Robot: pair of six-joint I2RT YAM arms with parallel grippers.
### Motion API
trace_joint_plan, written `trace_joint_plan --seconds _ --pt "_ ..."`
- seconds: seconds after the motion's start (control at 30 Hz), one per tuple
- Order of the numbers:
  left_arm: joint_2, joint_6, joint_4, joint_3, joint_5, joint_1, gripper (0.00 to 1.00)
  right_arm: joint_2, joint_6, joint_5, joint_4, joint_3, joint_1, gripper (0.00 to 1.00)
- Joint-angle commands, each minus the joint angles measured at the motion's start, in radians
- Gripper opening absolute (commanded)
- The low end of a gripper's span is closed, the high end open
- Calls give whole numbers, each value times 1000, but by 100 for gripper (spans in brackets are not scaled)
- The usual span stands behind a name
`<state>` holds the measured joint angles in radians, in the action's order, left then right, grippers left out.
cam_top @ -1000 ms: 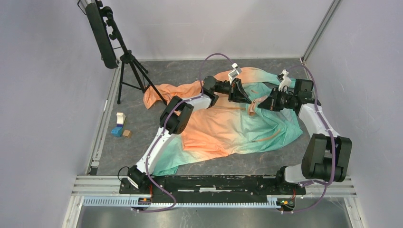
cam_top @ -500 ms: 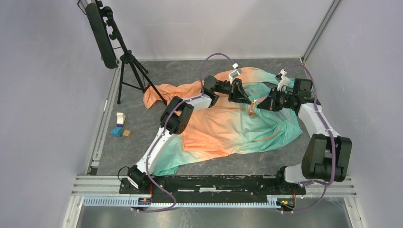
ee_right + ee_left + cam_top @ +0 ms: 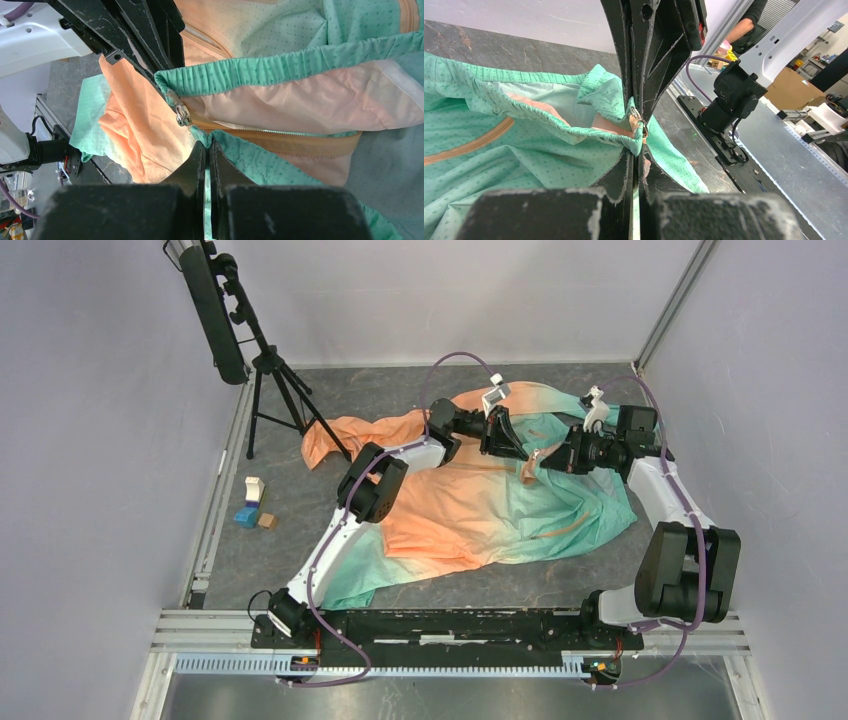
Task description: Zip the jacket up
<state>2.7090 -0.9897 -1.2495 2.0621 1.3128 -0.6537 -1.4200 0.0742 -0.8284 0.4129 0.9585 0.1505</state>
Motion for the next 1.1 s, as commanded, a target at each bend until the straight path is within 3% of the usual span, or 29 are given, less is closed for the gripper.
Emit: trace_joint_plan --seconds 0.0,0.8,1.07 --pt "0 23 9 31 23 2 2 7 5 -6 -19 38 -6 0" --pt "-89 154 112 -85 -22 -3 2 -23 39 38 -33 38 -5 0" --pt "-112 166 87 -135 -39 -4 2 -17 148 52 -164 -14 20 0"
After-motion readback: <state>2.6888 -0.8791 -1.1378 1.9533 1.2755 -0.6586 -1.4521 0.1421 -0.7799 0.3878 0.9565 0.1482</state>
